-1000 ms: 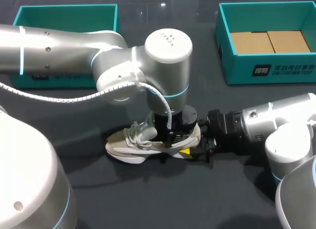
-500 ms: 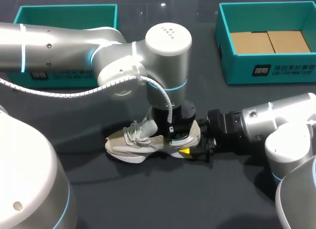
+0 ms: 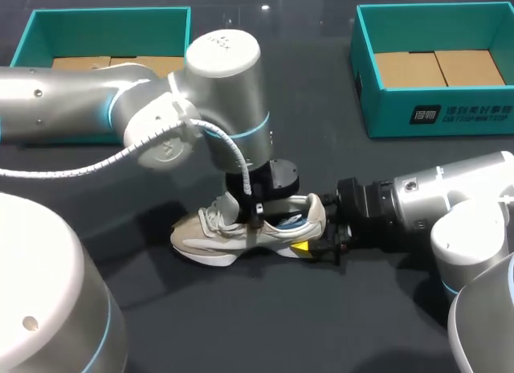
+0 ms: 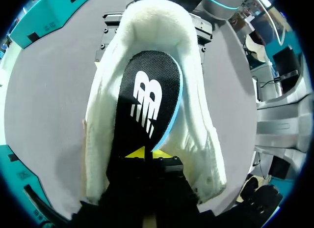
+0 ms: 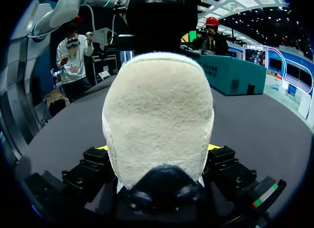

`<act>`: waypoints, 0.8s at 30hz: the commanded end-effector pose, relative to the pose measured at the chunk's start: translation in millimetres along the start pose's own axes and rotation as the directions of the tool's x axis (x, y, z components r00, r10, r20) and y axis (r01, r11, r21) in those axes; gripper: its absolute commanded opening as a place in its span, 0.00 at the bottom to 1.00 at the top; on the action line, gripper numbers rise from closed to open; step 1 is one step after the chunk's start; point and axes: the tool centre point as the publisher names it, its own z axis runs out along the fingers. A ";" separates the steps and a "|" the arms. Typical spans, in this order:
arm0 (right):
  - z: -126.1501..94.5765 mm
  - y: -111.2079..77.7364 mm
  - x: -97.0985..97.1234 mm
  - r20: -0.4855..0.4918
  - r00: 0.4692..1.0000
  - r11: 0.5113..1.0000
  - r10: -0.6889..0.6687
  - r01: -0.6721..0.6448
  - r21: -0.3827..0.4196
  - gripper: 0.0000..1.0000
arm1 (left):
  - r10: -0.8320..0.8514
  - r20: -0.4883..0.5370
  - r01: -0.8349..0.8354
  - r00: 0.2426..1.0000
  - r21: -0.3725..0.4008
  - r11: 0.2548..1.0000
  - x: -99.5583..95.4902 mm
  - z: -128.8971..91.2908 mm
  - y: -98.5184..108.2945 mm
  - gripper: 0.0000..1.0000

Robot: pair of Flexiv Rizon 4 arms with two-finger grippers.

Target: Take the shoe out of the shoebox, open the shoe tongue, remove and reinsert the insole, then place the shoe into the shoebox

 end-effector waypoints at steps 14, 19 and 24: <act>0.5 -0.4 -1.0 0.000 1.000 1.000 0.002 -0.002 0.005 0.00 | 0.076 -0.018 -0.069 0.997 0.255 0.965 11.8 -37.5 18.4 0.00; 0.5 -0.4 -1.0 0.000 1.000 1.000 0.002 -0.002 0.005 0.00 | 0.085 -0.024 -0.074 0.996 0.297 0.952 11.7 -46.8 16.5 0.00; 0.5 -0.4 -1.0 0.000 1.000 1.000 0.002 -0.002 0.005 0.00 | 0.091 -0.015 -0.081 0.996 0.329 0.941 12.7 -56.5 11.5 0.00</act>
